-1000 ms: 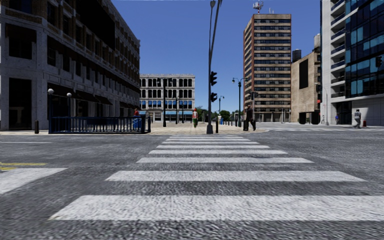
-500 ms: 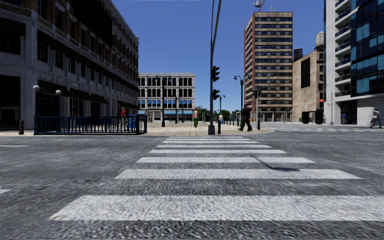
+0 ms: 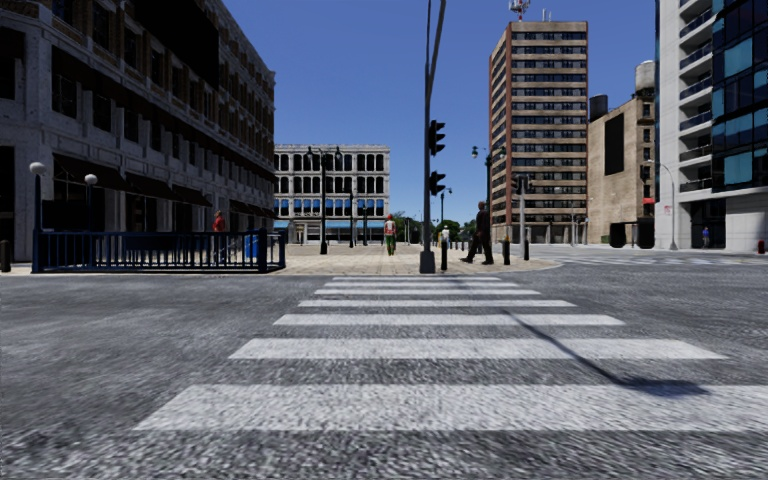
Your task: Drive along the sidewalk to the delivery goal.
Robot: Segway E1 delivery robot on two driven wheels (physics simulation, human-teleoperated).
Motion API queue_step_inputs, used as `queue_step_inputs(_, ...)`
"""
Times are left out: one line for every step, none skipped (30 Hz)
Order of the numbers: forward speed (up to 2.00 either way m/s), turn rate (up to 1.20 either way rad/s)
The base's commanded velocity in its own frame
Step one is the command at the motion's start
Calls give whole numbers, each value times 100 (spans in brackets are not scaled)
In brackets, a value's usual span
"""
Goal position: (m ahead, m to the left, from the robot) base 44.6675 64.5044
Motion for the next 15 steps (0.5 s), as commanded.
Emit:
queue_step_inputs(200,0)
queue_step_inputs(200,0)
queue_step_inputs(200,0)
queue_step_inputs(200,0)
queue_step_inputs(200,0)
queue_step_inputs(200,0)
queue_step_inputs(200,0)
queue_step_inputs(200,0)
queue_step_inputs(200,0)
queue_step_inputs(200,0)
queue_step_inputs(200,0)
queue_step_inputs(200,0)
queue_step_inputs(200,0)
queue_step_inputs(200,0)
queue_step_inputs(200,0)
